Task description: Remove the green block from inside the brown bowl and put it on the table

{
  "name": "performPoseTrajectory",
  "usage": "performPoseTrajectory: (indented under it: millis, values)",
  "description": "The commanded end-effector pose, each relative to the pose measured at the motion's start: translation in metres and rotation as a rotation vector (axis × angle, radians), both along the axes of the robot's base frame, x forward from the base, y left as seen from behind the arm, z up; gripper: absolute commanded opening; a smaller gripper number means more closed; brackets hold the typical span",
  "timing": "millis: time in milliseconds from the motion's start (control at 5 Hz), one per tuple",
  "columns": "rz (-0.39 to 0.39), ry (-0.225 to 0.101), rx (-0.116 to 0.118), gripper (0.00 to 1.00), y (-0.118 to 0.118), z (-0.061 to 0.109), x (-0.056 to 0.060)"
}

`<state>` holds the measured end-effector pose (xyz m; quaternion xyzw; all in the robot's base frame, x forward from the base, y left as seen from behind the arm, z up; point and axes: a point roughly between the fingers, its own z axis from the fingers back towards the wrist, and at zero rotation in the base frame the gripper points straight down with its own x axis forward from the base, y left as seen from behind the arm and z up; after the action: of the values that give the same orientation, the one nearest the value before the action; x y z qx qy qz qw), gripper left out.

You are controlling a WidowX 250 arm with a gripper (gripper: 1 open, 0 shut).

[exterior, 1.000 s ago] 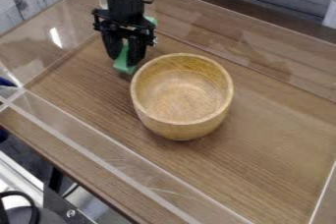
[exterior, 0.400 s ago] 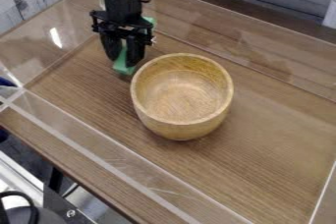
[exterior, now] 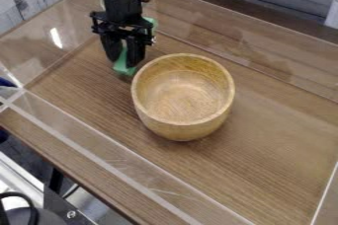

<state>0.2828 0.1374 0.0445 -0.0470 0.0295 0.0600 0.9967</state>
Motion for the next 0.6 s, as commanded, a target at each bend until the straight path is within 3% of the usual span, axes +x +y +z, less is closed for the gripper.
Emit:
performPoseTrajectory:
  millis: [0,400]
  values:
    - [0.012,-0.087,0.034,0.00,0.0081,0.0296,0.0089]
    - [0.014,-0.091,0.021,0.00,0.0075,0.0336,0.0084]
